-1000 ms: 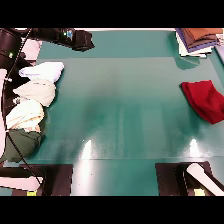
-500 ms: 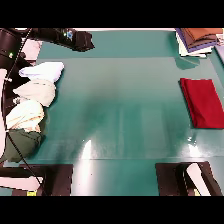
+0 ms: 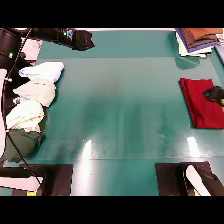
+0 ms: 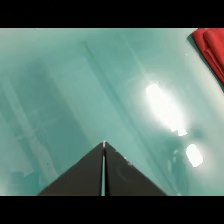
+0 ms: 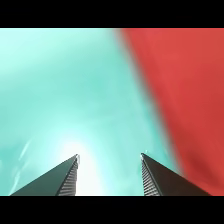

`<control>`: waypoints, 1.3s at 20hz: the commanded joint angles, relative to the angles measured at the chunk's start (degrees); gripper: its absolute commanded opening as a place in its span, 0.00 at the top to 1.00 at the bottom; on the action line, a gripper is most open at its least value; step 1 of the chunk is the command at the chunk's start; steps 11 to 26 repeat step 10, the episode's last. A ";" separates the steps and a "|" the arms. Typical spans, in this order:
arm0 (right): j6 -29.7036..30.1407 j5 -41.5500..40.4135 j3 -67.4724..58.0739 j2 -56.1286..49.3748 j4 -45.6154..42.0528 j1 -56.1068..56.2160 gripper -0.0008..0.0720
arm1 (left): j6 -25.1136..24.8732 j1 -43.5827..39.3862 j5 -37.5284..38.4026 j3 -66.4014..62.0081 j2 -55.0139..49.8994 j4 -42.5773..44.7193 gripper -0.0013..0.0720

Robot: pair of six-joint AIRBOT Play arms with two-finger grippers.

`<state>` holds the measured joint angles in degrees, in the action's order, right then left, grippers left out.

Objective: Fold the shirts.

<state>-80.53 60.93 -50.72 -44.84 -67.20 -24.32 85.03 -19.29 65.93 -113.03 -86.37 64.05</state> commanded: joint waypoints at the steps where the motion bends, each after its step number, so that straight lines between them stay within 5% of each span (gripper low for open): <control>1: 0.00 -0.11 -0.24 -2.43 1.16 16.13 0.37 | 0.02 0.00 -0.87 0.00 -0.04 0.00 0.95; 3: 0.02 -0.92 -0.24 -4.46 1.14 23.47 0.39 | 0.02 0.00 -0.87 0.00 -0.02 -0.02 0.95; 4: 0.02 -1.22 -0.24 -5.42 1.14 26.67 0.58 | 0.02 0.00 -0.87 0.00 -0.04 -0.02 0.95; 5: 0.02 -1.29 -0.26 -6.12 1.11 29.16 0.90 | 0.02 0.00 -0.87 0.00 -0.04 -0.02 0.95; 6: 0.00 -1.38 -0.26 -6.78 1.16 31.28 0.96 | 0.02 0.00 -0.87 0.00 -0.02 -0.02 0.95; 26: -0.02 -1.42 -0.26 -8.15 1.29 35.04 0.96 | 0.02 0.00 -0.87 0.00 -0.04 -0.02 0.95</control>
